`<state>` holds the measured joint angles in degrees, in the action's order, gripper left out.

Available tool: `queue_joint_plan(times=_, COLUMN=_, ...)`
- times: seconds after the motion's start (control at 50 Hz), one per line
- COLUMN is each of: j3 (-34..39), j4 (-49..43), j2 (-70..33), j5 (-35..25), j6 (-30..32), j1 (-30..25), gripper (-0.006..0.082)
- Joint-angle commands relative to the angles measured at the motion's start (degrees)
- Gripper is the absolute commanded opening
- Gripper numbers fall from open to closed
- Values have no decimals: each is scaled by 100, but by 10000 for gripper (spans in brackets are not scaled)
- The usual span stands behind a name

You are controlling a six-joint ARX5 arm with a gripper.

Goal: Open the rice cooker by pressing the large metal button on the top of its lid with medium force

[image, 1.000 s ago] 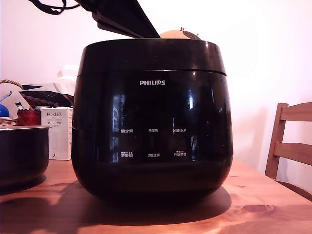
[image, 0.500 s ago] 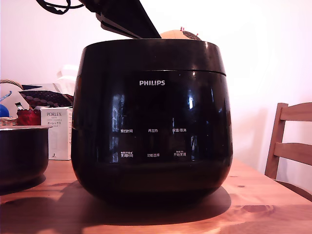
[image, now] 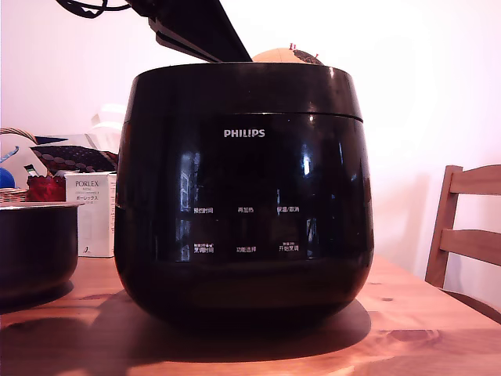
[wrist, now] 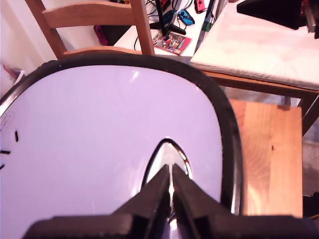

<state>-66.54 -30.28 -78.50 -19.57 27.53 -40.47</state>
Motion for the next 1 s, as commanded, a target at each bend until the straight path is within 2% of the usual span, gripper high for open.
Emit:
queue_joint_plan(times=0.0, j3=470, j4=-426, j2=-533, j5=212, j6=59, j1=59, gripper=-24)
queue_joint_plan(times=0.28, j3=470, j4=-2, j2=-538, j5=197, j6=46, j1=57, gripper=-24)
queue_joint_plan(times=0.64, j3=470, j4=769, j2=-538, j5=225, j6=-326, j1=129, gripper=-24)
queue_joint_plan(times=0.98, j3=470, j4=1294, j2=-538, j5=-39, j6=-538, j1=251, gripper=-24)
